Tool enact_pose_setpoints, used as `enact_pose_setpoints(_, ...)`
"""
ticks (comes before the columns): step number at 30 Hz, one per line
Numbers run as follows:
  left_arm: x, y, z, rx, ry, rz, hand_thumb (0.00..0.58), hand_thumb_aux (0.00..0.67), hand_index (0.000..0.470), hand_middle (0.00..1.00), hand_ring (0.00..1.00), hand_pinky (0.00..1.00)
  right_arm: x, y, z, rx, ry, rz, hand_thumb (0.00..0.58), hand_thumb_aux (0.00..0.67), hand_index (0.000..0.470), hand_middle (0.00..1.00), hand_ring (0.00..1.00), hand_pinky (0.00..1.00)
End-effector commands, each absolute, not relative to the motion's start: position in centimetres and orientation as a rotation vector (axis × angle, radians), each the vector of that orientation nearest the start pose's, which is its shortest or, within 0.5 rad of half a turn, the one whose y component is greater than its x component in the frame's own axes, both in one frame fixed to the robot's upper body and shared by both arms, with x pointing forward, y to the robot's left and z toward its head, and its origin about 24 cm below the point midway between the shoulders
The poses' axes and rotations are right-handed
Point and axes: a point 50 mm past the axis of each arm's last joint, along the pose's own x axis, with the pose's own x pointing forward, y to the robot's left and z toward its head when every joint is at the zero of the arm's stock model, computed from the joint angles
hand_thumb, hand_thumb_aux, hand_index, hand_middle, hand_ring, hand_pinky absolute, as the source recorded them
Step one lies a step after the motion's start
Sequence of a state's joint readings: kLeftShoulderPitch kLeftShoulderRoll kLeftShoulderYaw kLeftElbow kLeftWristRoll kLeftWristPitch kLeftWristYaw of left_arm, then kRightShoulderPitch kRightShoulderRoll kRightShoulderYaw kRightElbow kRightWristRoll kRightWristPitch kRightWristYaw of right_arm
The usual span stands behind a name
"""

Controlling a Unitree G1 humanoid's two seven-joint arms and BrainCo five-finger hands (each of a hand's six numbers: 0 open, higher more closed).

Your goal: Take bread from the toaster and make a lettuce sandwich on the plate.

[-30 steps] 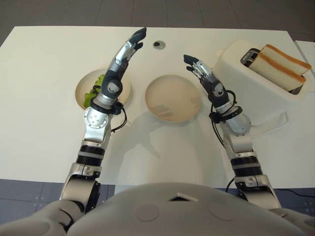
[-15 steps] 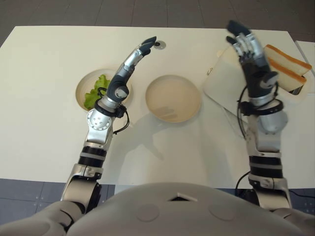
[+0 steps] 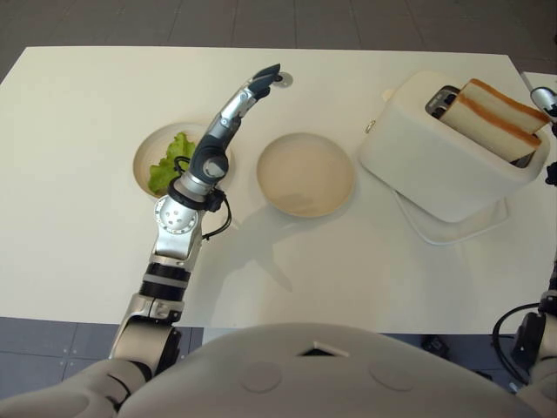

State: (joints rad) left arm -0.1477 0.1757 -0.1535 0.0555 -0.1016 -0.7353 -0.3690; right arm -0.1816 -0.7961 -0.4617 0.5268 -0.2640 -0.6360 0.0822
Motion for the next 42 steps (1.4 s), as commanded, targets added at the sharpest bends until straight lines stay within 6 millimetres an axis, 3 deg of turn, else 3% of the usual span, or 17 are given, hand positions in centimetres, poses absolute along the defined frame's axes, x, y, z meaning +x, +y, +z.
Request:
enact_pose_setpoints(1,24.3,11.7,12.0,0.168,-0.778,-0.568,0.0,0.0,0.0,0.0,0.0,0.0,24.2,-39.0,14.9,-0.994,-0.239,-0.242,0.201,0.129,0.09,0.0,0.0,0.0)
enact_pose_setpoints(5,24.2,11.8,11.9,0.171,-0.772,-0.569,0.0,0.0,0.0,0.0,0.0,0.0,24.5,-38.1,14.1,-1.012,-0.238,-0.153,0.357,0.255,0.179,0.0,0.0,0.0)
enact_pose_setpoints(6,24.2,11.8,11.9,0.171,-0.771,-0.569,0.0,0.0,0.0,0.0,0.0,0.0,24.6,-37.9,14.1,-1.019,-0.246,-0.133,0.436,0.336,0.236,0.0,0.0,0.0)
enact_pose_setpoints(8,24.2,11.7,11.8,0.17,-0.768,-0.569,0.0,0.0,0.0,0.0,0.0,0.0,24.6,-37.5,14.0,-1.031,-0.253,-0.101,0.489,0.405,0.284,0.0,0.0,0.0)
enact_pose_setpoints(9,24.2,11.7,11.8,0.171,-0.766,-0.569,0.0,0.0,0.0,0.0,0.0,0.0,24.6,-37.5,14.0,-1.035,-0.254,-0.093,0.558,0.539,0.378,0.0,0.0,0.0)
enact_pose_setpoints(11,24.2,11.7,11.7,0.17,-0.763,-0.568,0.0,0.0,0.0,0.0,0.0,0.0,24.6,-37.4,14.1,-1.034,-0.261,-0.091,0.58,0.67,0.47,0.0,0.0,0.0)
enact_pose_setpoints(15,24.3,11.7,11.7,0.171,-0.76,-0.568,0.0,0.0,0.0,0.0,0.0,0.0,24.7,-37.6,15.8,-0.99,-0.373,-0.187,0.58,0.67,0.47,0.02,0.02,0.02)
enact_pose_setpoints(16,24.3,11.8,11.7,0.172,-0.761,-0.564,0.0,0.0,0.0,0.0,0.0,0.0,24.6,-37.6,16.7,-0.965,-0.433,-0.235,0.58,0.67,0.47,0.32,0.32,0.32)
enact_pose_setpoints(17,24.3,11.8,11.7,0.176,-0.762,-0.556,0.0,0.0,0.0,0.0,0.0,0.0,24.4,-37.6,17.5,-0.939,-0.494,-0.279,0.58,0.67,0.47,0.82,0.82,0.82)
enact_pose_setpoints(18,24.4,11.9,11.7,0.181,-0.762,-0.548,0.0,0.0,0.0,0.0,0.0,0.0,24.2,-37.6,18.2,-0.916,-0.548,-0.314,0.58,0.67,0.47,1.0,1.0,1.0)
enact_pose_setpoints(23,24.9,13.0,12.1,0.251,-0.775,-0.493,0.0,0.0,0.0,0.0,0.0,0.0,23.7,-36.4,20.5,-0.804,-0.763,-0.403,0.58,0.67,0.47,1.0,1.0,1.0)
enact_pose_setpoints(27,25.6,15.8,12.9,0.428,-0.769,-0.386,0.0,0.0,0.0,0.0,0.0,0.0,23.4,-34.7,22.3,-0.734,-0.879,-0.383,0.58,0.67,0.47,1.0,1.0,1.0)
enact_pose_setpoints(31,27.4,21.4,10.8,1.067,-0.471,-0.27,0.0,0.0,0.0,0.0,0.0,0.0,23.9,-28.6,22.6,-0.6,-0.967,-0.127,0.58,0.67,0.47,1.0,1.0,1.0)
enact_pose_setpoints(33,27.6,24.0,8.5,1.3,-0.283,-0.259,0.0,0.0,0.0,0.0,0.0,0.0,24.5,-26.0,21.7,-0.558,-0.937,0.002,0.58,0.67,0.47,1.0,1.0,1.0)
enact_pose_setpoints(36,27.6,27.6,6.6,1.536,-0.054,-0.218,0.0,0.0,0.0,0.0,0.0,0.0,25.6,-21.9,18.7,-0.555,-0.814,0.224,0.58,0.67,0.47,1.0,1.0,1.0)
enact_pose_setpoints(39,27.7,28.3,5.8,1.606,0.025,-0.223,0.0,0.0,0.0,0.0,0.0,0.0,26.3,-18.9,15.2,-0.594,-0.667,0.402,0.58,0.67,0.47,1.0,1.0,1.0)
enact_pose_setpoints(42,27.8,27.9,5.1,1.624,0.045,-0.247,0.0,0.0,0.0,0.0,0.0,0.0,26.8,-17.1,11.7,-0.655,-0.526,0.517,0.58,0.67,0.47,1.0,1.0,1.0)
